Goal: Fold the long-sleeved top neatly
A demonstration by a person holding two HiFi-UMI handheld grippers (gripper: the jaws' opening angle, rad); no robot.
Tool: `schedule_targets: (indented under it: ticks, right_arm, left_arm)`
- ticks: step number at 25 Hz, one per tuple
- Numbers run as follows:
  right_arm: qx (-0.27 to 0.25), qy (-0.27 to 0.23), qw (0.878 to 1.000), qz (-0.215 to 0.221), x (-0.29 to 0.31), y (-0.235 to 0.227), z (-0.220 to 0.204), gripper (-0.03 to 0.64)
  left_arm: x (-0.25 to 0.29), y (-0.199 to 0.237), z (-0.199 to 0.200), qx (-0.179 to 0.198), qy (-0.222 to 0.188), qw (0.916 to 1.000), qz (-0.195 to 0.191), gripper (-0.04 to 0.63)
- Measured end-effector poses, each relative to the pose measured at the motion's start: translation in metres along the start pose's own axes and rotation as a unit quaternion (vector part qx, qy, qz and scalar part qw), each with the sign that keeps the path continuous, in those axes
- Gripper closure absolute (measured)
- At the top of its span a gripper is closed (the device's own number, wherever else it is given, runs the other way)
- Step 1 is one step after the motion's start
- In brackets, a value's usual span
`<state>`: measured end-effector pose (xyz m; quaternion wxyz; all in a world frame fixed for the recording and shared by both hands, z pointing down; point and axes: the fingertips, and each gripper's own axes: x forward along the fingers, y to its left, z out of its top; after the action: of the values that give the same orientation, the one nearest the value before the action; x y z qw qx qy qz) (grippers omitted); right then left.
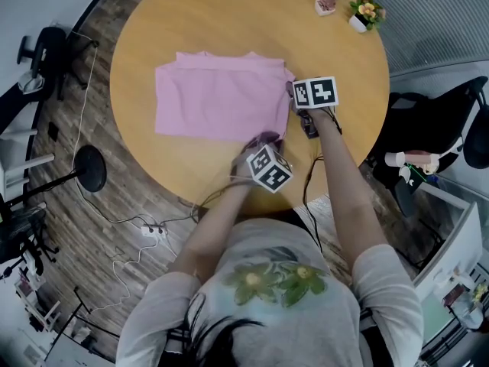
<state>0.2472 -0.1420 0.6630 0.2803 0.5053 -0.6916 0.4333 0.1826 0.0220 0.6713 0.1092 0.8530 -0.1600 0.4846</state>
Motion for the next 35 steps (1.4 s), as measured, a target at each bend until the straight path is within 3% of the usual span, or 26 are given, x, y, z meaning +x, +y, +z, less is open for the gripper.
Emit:
schedule_targets:
  ticks: [9,20,35]
  right_arm:
    - [0.018,-0.013,1.0,0.007,-0.02,0.009,0.01,0.578]
    - [0.046,-0.057,0.997,0.032,-0.053,0.051,0.045,0.578]
    - [0.045,-0.101,0.993,0.042,-0.064,0.117,0.091,0.578]
  left_arm:
    - [-0.034,0.004,0.01,-0.07,-0.031,0.9962,-0.039,0.565]
    - [-0.109,0.04,0.016,-0.13,-0.1,0.9853,-0.049,0.564]
    - [-0.171,0.09,0.001,-0.148,-0.141,0.9765,-0.069,0.565]
